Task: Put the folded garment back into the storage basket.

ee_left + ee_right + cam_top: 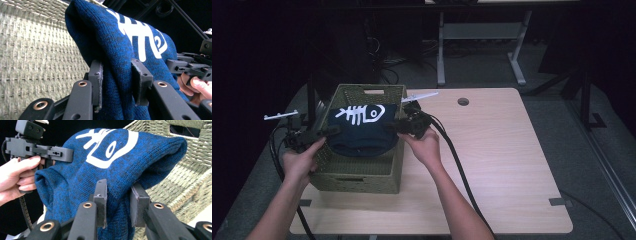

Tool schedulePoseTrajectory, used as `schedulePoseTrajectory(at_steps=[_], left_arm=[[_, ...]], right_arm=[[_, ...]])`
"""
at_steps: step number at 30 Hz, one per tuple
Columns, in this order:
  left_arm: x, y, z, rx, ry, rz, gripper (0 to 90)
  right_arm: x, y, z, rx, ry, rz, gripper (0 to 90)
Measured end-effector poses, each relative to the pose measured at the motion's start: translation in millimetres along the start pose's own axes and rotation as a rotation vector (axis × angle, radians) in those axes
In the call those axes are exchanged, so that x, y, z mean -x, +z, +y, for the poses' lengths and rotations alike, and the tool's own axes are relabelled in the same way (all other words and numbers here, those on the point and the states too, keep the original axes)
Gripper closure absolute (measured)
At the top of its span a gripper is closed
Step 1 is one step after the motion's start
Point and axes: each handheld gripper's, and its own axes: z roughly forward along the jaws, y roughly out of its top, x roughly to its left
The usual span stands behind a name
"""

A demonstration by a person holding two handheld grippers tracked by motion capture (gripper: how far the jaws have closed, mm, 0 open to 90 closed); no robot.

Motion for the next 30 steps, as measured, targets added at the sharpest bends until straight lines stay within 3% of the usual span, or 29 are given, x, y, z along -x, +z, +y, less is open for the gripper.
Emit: schedulePoseTrajectory(at_steps=[20, 24, 30], left_arm=[[-16.2, -2.5, -3.4, -0.018, -0.023, 0.052, 64.8], [-15.9, -0.5, -5.7, -0.029, -0.003, 0.085, 63.7], [-18.1, 1.1, -5.6, -0.030, -0.013, 0.085, 63.5]], right_arm=[[0.6, 24.2, -10.0, -0.023, 0.021, 0.004, 70.6], [-0.1, 29.8, -12.6, -0.033, 0.016, -0.004, 70.3], [0.9, 32.2, -13.7, -0.040, 0.015, -0.019, 70.2]])
